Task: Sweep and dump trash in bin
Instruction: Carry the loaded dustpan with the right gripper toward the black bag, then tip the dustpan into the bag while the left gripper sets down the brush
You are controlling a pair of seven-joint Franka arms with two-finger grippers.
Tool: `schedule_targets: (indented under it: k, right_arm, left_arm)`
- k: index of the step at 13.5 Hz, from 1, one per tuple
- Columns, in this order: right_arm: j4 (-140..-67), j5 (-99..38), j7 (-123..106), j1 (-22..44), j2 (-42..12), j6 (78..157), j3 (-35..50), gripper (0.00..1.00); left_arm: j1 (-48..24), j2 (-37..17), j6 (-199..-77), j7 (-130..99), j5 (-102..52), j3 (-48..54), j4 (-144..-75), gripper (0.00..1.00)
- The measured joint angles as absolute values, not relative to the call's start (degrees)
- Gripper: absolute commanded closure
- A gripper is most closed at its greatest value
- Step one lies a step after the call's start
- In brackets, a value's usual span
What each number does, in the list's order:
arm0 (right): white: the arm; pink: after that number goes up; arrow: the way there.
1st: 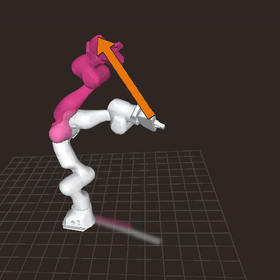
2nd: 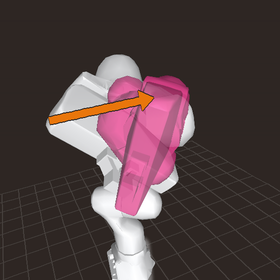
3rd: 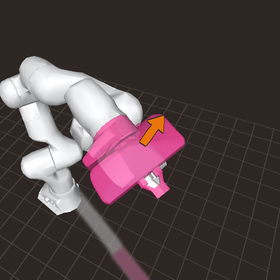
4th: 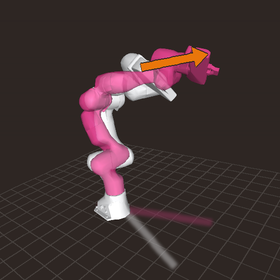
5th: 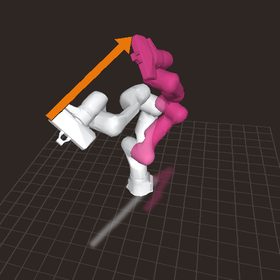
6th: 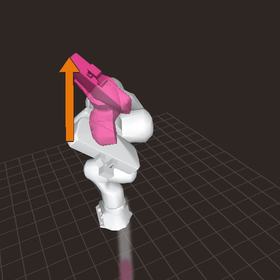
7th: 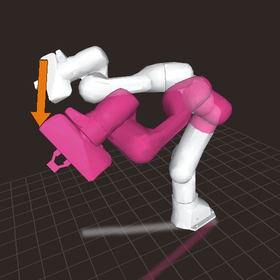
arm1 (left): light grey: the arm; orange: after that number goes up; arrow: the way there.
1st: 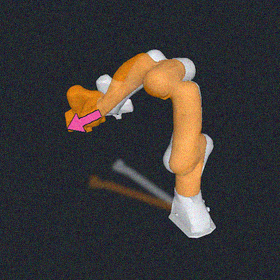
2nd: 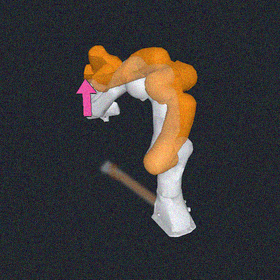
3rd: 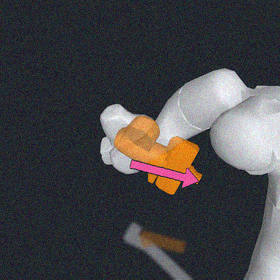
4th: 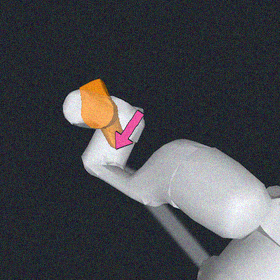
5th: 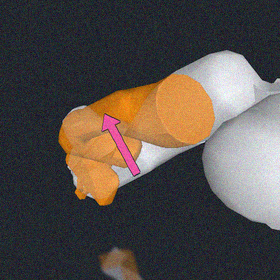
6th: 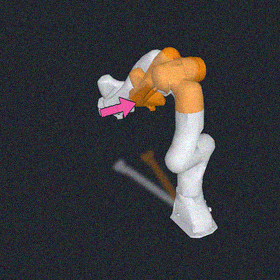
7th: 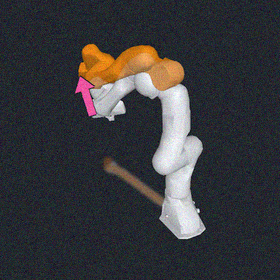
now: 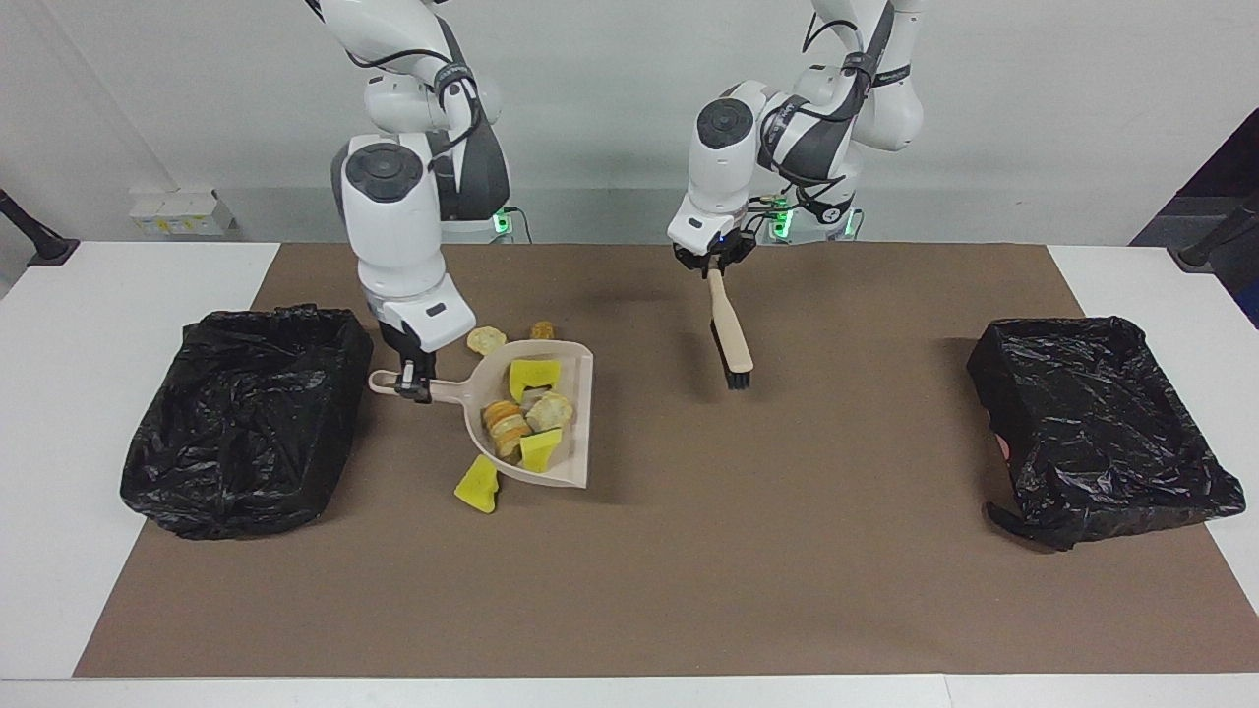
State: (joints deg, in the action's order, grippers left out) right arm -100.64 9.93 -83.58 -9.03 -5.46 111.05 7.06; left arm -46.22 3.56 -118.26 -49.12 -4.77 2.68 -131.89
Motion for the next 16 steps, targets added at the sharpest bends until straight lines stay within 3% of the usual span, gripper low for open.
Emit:
schedule_targets:
  k: [5, 6, 7, 8, 9, 11, 16]
  right_arm:
    - [-100.63, 7.34, -97.90, -23.88, -4.02, 110.92, 6.73, 1.00]
    - [-100.61, 7.35, -100.01, -26.36, -4.02, 111.43, 6.66, 1.00]
    - [-100.58, 7.54, -101.70, -28.44, -4.00, 112.34, 6.59, 1.00]
    - [-100.56, 8.23, -102.60, -30.04, -3.97, 113.69, 6.47, 1.00]
    - [-100.56, 9.56, -102.72, -31.17, -3.93, 114.97, 6.39, 1.00]
    - [-100.55, 13.99, -101.93, -32.13, -3.90, 116.84, 6.25, 1.00]
    - [-100.57, 27.58, -93.70, -31.88, -3.87, 117.36, 6.58, 1.00]
  left_arm:
    - [-48.20, 3.56, -120.23, -49.12, -4.86, 2.79, -135.44, 0.98]
    - [-48.26, 3.58, -120.41, -49.12, -5.01, 2.78, -135.44, 0.78]
    - [-48.26, 3.60, -120.54, -49.13, -5.45, 2.76, -135.44, 0.72]
    - [-48.26, 3.60, -120.63, -49.16, -5.84, 2.71, -135.45, 0.43]
    - [-48.26, 3.60, -120.70, -49.31, -5.95, 2.63, -135.46, 0.25]
    - [-48.26, 3.61, -120.74, -49.63, -5.97, 2.36, -135.46, 0.00]
    - [-47.05, 3.73, -120.79, -49.76, -5.97, 1.35, -135.04, 0.00]
